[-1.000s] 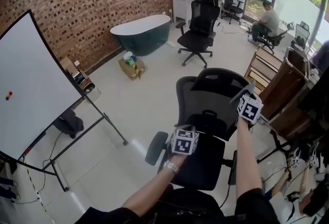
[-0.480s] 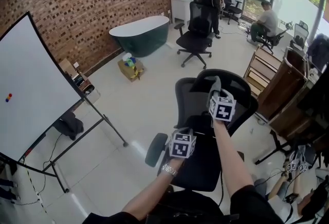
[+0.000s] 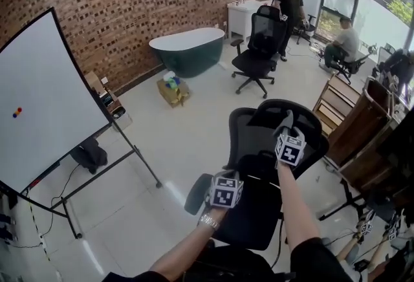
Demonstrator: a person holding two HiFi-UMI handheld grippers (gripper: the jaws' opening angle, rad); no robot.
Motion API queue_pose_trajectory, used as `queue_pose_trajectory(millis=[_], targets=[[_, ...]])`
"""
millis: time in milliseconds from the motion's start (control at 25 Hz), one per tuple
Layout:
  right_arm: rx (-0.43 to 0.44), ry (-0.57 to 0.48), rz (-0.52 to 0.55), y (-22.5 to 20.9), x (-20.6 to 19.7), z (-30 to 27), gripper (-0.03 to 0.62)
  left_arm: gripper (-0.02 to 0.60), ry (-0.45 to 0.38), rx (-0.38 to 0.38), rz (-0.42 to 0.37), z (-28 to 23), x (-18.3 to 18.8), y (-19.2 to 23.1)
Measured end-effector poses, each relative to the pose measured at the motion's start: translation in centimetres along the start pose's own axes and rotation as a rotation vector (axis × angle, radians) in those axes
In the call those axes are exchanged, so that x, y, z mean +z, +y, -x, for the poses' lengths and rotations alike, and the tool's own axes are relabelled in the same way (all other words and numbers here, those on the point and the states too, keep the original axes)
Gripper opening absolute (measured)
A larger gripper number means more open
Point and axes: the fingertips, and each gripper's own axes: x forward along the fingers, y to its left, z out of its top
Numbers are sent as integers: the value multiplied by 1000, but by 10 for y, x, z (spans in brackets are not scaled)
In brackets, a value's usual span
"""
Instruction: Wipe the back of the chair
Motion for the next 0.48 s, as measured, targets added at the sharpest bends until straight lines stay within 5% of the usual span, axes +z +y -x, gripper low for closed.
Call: queue_pose_trajectory(millis=[240,480], targets=[[-267,-5,-2,-121,-13,58,18,2,10,-84,-9,-17,-2,-38],[-331,54,-75,-156,-40,77,18,2,24,-117,0,-23,-11,-50]])
